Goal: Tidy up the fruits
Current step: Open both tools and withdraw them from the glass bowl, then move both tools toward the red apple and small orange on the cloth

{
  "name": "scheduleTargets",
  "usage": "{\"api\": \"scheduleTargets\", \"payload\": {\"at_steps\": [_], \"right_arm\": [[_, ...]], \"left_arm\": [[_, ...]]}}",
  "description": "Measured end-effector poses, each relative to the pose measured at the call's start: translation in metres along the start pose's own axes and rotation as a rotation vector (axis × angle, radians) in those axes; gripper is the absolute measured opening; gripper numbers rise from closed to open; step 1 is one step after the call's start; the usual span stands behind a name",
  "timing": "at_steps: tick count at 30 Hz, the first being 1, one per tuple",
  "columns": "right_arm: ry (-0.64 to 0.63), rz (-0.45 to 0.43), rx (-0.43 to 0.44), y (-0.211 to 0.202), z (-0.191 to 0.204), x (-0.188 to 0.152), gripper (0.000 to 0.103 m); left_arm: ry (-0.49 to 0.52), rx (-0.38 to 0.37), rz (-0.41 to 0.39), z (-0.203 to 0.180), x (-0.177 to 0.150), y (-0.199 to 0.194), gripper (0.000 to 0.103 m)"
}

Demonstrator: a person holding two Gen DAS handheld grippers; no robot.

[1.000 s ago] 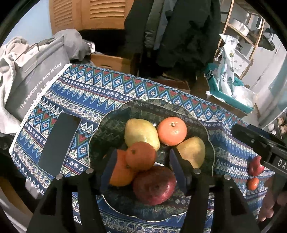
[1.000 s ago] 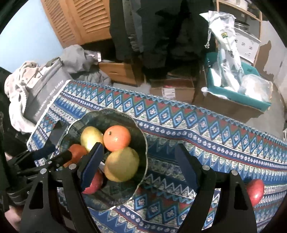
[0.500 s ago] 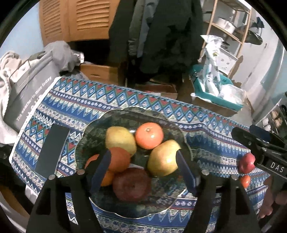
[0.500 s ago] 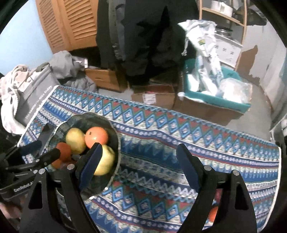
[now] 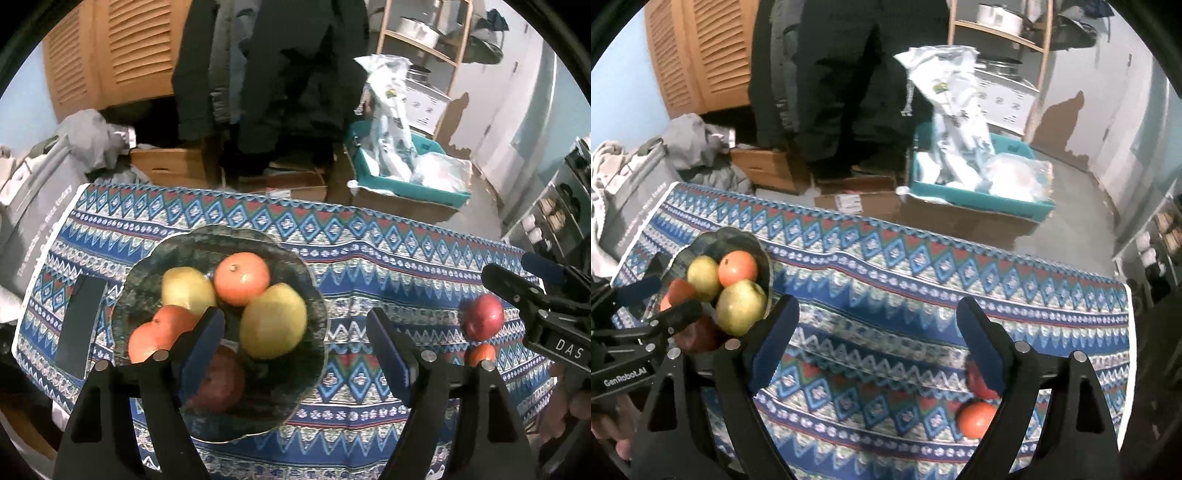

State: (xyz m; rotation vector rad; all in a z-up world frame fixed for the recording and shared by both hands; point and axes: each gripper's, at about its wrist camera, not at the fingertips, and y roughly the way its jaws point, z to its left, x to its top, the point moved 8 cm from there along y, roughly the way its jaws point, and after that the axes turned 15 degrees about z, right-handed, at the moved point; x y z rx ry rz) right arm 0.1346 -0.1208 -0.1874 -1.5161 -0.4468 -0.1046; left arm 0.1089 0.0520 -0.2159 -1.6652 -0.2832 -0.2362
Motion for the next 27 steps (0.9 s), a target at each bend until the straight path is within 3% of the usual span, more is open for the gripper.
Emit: {"api": "scheduleTargets", "payload": {"at_steps": [14, 27], "right_arm": [[0.091, 0.016, -0.059, -0.007, -0.061, -0.036, 0.088], [0.199, 0.15, -0.056, 0.033, -0.116, -0.093, 0.088]], "left_arm": [[0.077, -0.006, 0.035, -0.05, -0.007, 0.012, 0.08], [0.184, 0.014, 0.113, -0.104, -0.023, 0.049, 0.08]]}}
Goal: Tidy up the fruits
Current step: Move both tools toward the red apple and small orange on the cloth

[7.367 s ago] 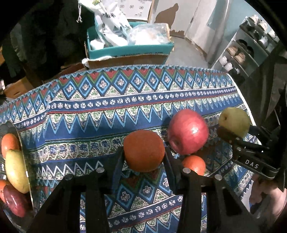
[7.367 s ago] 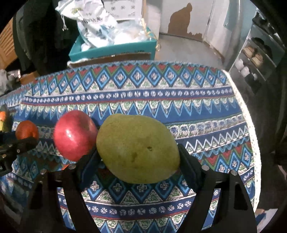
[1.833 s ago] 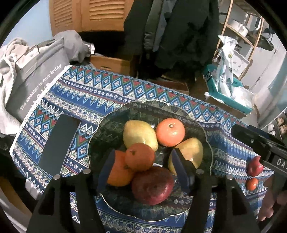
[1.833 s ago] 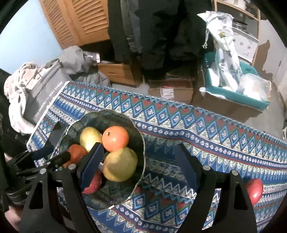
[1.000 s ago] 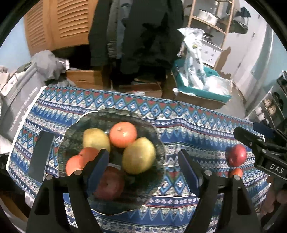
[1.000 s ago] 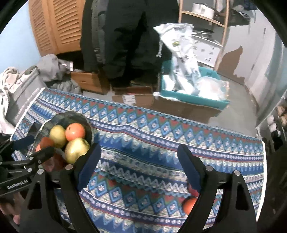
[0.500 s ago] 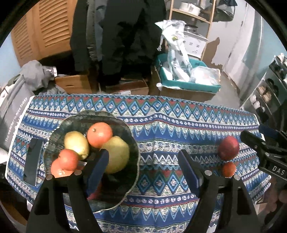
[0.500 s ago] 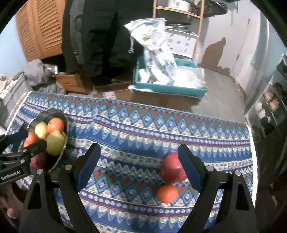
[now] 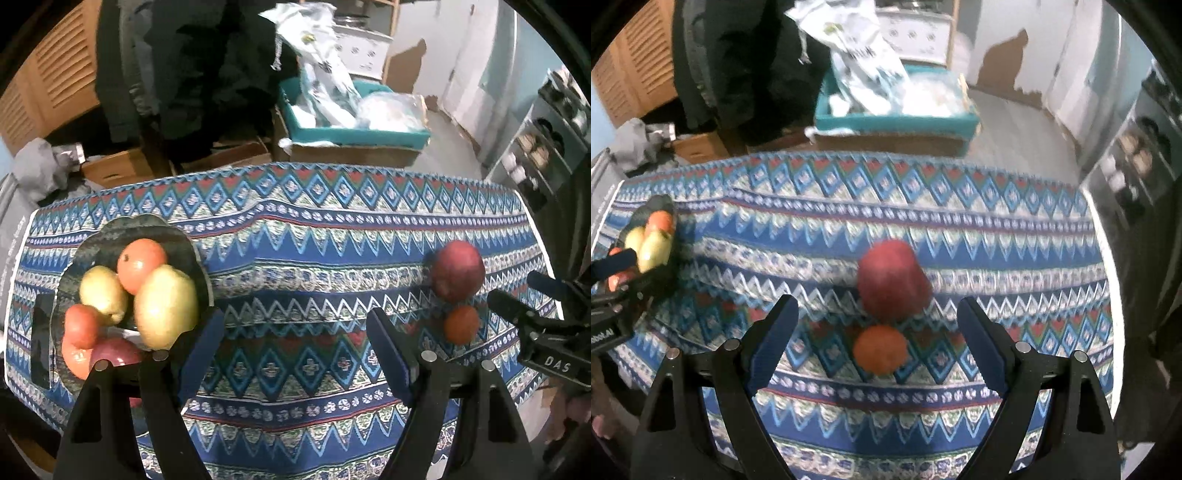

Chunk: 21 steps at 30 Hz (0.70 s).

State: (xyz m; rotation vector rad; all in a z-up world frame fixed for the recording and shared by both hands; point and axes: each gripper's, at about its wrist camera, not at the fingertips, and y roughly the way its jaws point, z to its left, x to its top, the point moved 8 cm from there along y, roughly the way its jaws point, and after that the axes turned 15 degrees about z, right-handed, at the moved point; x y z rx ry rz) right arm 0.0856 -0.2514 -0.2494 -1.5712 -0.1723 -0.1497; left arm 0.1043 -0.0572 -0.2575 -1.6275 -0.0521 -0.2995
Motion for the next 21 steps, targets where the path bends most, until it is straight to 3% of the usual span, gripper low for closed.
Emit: {"api": "scheduleTargets", "payload": {"at_steps": [12, 18, 21], "right_arm": [[0.042, 0.138, 0.058, 0.056, -0.019, -0.028, 0.088], [0.03, 0.168, 0.074, 0.074, -0.014, -0.034, 0.087], [0.023, 0.171, 0.088, 0.08, -0.01, -0.035, 0.083]], "left_arm": [[0.035, 0.02, 0.068, -0.02, -0.003, 0.032, 0.08], [0.041, 0.029, 0.096, -0.024, -0.005, 0.044, 0.08], [0.041, 0.029, 0.103, -0.025, -0.005, 0.046, 0.08]]}}
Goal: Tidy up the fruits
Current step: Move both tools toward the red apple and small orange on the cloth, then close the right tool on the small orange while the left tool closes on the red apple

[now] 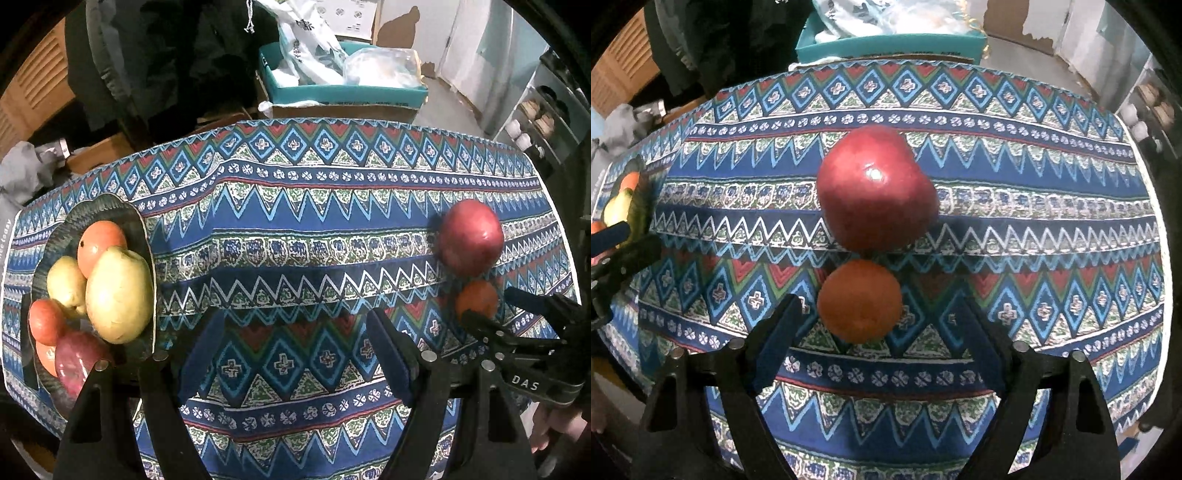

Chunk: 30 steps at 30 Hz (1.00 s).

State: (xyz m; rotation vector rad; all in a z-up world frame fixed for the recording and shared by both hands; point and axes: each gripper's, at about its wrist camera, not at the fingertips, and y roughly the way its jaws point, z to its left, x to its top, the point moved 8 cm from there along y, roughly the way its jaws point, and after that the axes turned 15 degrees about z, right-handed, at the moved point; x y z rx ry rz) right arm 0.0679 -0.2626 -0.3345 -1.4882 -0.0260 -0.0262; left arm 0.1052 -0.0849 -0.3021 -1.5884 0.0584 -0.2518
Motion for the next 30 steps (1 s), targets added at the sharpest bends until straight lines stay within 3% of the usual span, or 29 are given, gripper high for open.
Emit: {"api": "scheduleTargets", "payload": {"at_steps": [2, 7, 9, 17, 30], "right_arm": [[-0.005, 0.005, 0.004, 0.004, 0.002, 0.0, 0.079], [-0.023, 0.017, 0.024, 0.016, 0.007, -0.001, 0.052], [-0.027, 0.02, 0.035, 0.023, 0.012, 0.003, 0.047], [-0.014, 0.004, -0.03, 0.011, -0.001, -0.008, 0.046], [0.12, -0.089, -0.075, -0.026, -0.074, 0.001, 0.046]], "left_arm": [[0.001, -0.002, 0.002, -0.001, 0.0, 0.001, 0.08], [0.006, -0.003, 0.006, -0.004, 0.001, 0.004, 0.08], [0.007, -0.007, 0.008, -0.006, 0.001, 0.004, 0.08], [0.022, -0.014, 0.01, -0.022, 0.007, 0.006, 0.08], [0.086, -0.086, 0.0, -0.075, 0.021, -0.001, 0.08]]}}
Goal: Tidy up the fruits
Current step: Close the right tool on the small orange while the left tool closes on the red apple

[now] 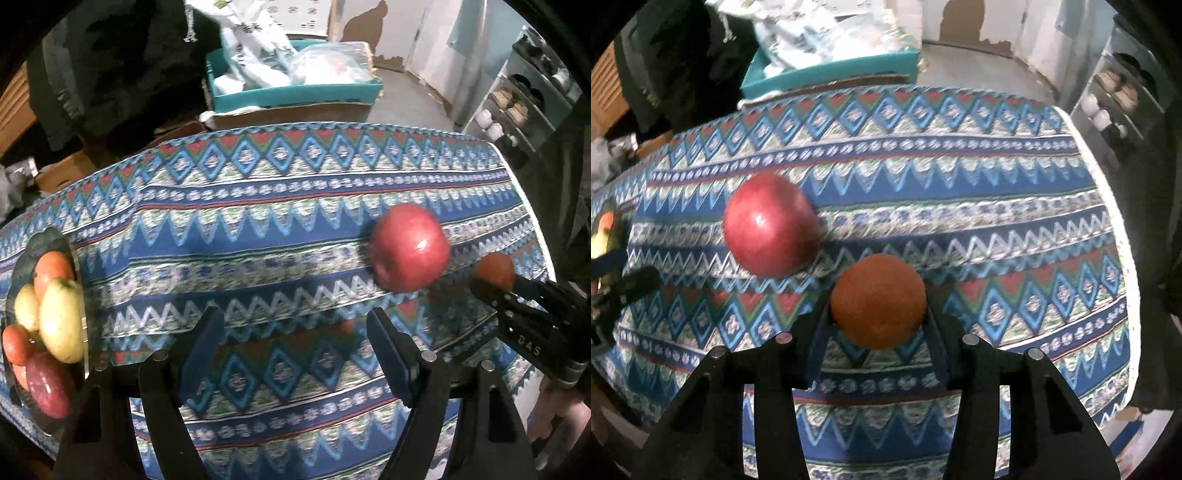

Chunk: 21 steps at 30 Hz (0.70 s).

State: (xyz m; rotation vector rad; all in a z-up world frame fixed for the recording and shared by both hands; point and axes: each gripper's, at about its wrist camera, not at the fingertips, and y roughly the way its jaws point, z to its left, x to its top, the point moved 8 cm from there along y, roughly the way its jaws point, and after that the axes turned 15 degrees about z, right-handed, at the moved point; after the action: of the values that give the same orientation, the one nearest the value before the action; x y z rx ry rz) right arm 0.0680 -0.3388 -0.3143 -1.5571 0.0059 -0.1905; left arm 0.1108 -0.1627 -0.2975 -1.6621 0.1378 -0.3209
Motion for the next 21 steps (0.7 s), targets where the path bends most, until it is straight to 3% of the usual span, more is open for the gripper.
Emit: {"api": "scheduleTargets", "payload": {"at_steps": [5, 13, 21], "right_arm": [[0.021, -0.03, -0.029, -0.008, -0.014, 0.013, 0.046], [0.053, -0.055, -0.045, -0.012, -0.033, 0.025, 0.046], [0.099, -0.062, -0.03, -0.014, -0.052, 0.024, 0.046]], "left_arm": [[0.041, 0.0, -0.015, -0.023, 0.006, 0.001, 0.087], [0.117, -0.029, -0.036, -0.058, 0.019, 0.004, 0.088], [0.149, -0.062, -0.006, -0.084, 0.031, 0.023, 0.088]]}}
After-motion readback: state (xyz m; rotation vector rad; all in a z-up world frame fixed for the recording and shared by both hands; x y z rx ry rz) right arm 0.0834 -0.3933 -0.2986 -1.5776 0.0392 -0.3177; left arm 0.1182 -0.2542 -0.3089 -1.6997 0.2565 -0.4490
